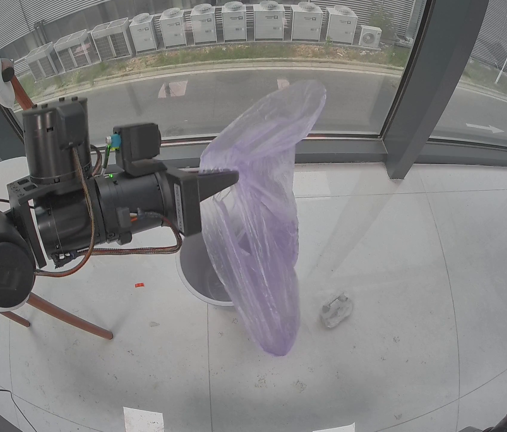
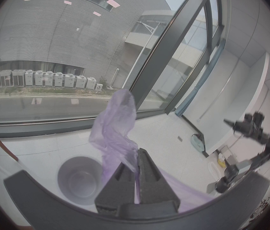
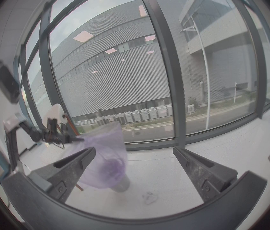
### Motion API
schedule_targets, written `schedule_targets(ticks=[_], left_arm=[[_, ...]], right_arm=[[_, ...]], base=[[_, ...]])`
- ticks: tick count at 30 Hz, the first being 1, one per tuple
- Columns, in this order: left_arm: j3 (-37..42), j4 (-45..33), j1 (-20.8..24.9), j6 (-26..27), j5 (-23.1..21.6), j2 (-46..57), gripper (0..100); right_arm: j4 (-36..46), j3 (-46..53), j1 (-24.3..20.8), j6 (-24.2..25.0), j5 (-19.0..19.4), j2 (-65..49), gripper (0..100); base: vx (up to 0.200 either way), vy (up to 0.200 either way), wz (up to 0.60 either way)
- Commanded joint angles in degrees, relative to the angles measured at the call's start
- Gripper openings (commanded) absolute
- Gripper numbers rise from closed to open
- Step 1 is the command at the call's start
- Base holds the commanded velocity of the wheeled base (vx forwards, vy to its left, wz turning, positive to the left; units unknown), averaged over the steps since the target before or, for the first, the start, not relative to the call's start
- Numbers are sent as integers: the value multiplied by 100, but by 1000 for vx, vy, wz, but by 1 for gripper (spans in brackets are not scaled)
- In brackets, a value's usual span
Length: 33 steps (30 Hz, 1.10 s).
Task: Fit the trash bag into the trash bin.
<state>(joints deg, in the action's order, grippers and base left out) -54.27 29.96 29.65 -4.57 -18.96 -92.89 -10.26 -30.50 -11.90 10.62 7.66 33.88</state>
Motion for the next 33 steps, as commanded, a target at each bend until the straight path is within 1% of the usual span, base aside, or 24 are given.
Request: schedule_targets(ticks=[1, 3, 4, 7, 10, 12, 17, 19, 22, 26, 29, 33], left_arm=[[461, -52, -706, 589, 32, -238, 0], [435, -70, -996, 703, 41, -177, 0], [435, -70, -996, 703, 41, -177, 0], [435, -87, -1312, 721, 50, -62, 0], [417, -342, -1646, 730, 50, 210, 0], [400, -588, -1761, 730, 50, 395, 0], [250, -1045, -1769, 730, 50, 737, 0], [233, -1072, -1769, 730, 50, 746, 0], [-189, -1450, -1769, 730, 50, 755, 0], [-374, -1748, -1752, 774, 50, 755, 0], [-435, -1898, -1743, 1116, 41, 737, 0], [-514, -2056, -1717, 1503, 41, 685, 0]], right_arm=[[-213, -1028, -559, 388, 368, 1763, 100], [-213, -1010, -559, 380, 509, 1833, 100], [-213, -1010, -559, 380, 509, 1833, 100], [-274, -1063, -559, 380, 535, 1991, 100], [-301, -1142, -559, 380, 544, 2149, 100], [-301, -1204, -559, 388, 588, 2228, 100], [-309, -1450, -568, 388, 658, 2518, 100], [-309, -1467, -568, 388, 658, 2536, 100], [-301, -1863, -770, 415, 632, 2817, 100], [-301, -2083, -920, 415, 588, 3019, 100], [-309, -2285, -981, 397, 588, 3222, 100], [-248, -2689, -1280, 450, 562, 3512, 100]], base=[[0, 0, 0], [0, 0, 0], [0, 0, 0], [0, 0, 0], [0, 0, 0], [0, 0, 0], [0, 0, 0], [0, 0, 0], [0, 0, 0], [0, 0, 0], [0, 0, 0], [0, 0, 0]])
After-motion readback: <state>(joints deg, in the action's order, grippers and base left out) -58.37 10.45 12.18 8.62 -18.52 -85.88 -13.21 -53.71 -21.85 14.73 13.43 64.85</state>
